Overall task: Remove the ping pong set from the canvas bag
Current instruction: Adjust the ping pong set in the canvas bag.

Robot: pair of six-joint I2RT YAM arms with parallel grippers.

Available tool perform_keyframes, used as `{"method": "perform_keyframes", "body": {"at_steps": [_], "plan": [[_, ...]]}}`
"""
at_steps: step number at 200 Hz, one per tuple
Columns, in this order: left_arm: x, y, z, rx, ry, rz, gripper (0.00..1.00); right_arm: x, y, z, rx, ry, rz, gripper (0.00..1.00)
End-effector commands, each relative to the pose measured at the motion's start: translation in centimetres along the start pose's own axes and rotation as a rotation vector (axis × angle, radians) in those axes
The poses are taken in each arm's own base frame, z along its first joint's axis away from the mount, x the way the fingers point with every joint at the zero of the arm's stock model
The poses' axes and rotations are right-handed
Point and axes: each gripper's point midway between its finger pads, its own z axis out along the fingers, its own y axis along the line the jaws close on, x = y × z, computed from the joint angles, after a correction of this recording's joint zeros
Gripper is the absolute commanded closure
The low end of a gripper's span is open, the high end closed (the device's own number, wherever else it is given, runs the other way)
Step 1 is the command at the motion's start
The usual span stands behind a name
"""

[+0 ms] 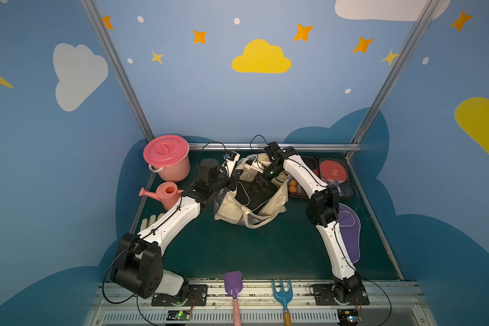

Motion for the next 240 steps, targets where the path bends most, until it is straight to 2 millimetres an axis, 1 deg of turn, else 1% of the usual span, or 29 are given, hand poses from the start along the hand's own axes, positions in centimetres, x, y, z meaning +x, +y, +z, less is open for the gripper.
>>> {"method": "perform_keyframes", "body": {"at_steps": [1,10,37,57,74,88,129,152,171,204,223,240], "plan": [[-5.7,-2.3,-2.3,0.076,-0.195,0.091,0.96,5.2,-1.7,1.4,-0.076,0.112,0.242,0.89],[-5.7,-2.2,-2.4,0.070,-0.195,0.094,0.96,4.9,-1.5,1.1,-0.062,0.111,0.234,1.00],[-5.8,-1.8,-3.1,0.032,-0.200,0.106,0.96,3.9,-1.0,-0.5,0.003,0.090,0.202,1.00],[-6.4,-1.9,-4.2,0.010,-0.220,0.121,0.96,2.9,-0.5,-1.7,0.065,0.055,0.167,1.00],[-6.9,-1.9,-5.0,-0.005,-0.239,0.133,0.96,1.8,0.3,-3.2,0.115,0.008,0.130,1.00],[-7.3,-1.8,-5.6,-0.021,-0.250,0.142,0.96,1.2,0.9,-4.0,0.148,-0.020,0.109,1.00],[-8.0,-1.2,-6.4,-0.071,-0.271,0.148,0.96,-0.3,1.9,-6.4,0.233,-0.071,0.067,1.00],[-7.8,-0.2,-6.0,-0.116,-0.235,0.123,0.96,-1.8,2.6,-8.3,0.314,-0.117,0.027,1.00],[-7.3,0.4,-5.3,-0.132,-0.197,0.107,0.96,-3.7,3.8,-10.5,0.400,-0.171,-0.032,1.00],[-6.8,0.5,-4.3,-0.122,-0.178,0.091,0.96,-6.5,6.4,-14.3,0.537,-0.263,-0.128,1.00],[-6.4,0.9,-3.7,-0.129,-0.148,0.077,0.96,-7.2,7.5,-15.9,0.606,-0.300,-0.168,1.00],[-6.2,1.0,-3.2,-0.130,-0.125,0.066,0.96,-7.4,7.6,-17.1,0.703,-0.312,-0.192,1.00]]}}
